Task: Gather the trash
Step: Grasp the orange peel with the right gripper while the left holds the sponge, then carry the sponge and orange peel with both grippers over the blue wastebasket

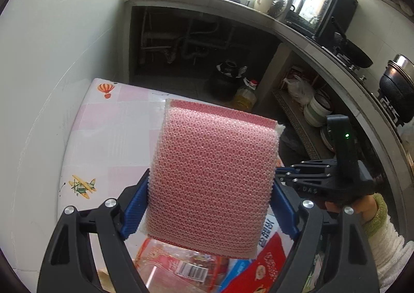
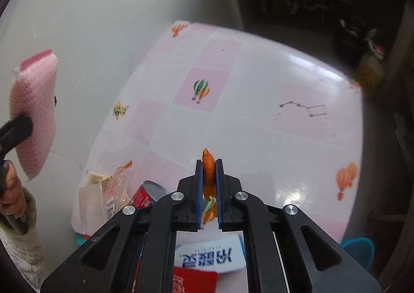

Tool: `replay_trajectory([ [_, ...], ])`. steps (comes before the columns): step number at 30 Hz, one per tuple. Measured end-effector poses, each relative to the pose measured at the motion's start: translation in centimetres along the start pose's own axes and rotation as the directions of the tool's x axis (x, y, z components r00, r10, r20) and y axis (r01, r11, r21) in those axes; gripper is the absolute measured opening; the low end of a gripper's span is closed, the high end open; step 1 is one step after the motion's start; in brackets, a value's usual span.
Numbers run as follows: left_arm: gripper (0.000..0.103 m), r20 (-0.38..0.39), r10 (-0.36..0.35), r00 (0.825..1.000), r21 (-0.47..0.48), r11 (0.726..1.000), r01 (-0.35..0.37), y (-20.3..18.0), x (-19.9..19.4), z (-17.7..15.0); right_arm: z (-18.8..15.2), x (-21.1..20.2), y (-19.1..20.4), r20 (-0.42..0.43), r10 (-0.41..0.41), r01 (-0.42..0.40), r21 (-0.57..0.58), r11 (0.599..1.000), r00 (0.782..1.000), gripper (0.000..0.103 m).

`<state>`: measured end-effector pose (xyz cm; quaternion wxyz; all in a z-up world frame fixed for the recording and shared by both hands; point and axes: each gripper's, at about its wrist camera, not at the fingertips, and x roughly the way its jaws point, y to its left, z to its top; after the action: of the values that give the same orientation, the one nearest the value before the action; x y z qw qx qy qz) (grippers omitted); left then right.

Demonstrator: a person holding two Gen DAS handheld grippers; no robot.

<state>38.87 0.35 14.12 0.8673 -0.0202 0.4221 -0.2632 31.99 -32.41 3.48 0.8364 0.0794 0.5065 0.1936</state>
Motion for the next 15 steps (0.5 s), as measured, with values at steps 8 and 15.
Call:
replay_trajectory([
  [8,0.081,-0.132,-0.215,0.968,0.196,0.951,0.238,-14.0,1.8,-2.3,-12.6,-13.6,-12.9,0.211,-0.248,0.162,0.355,0.921,0.945,0.008],
  [15,0.081,-0.398,-0.282,0.873,0.334,0.842,0.425,-29.7,9.9,-6.9,-29.1,-11.6,-21.3,0.102,-0.290,0.123,0.739,0.663,0.952,0.008],
])
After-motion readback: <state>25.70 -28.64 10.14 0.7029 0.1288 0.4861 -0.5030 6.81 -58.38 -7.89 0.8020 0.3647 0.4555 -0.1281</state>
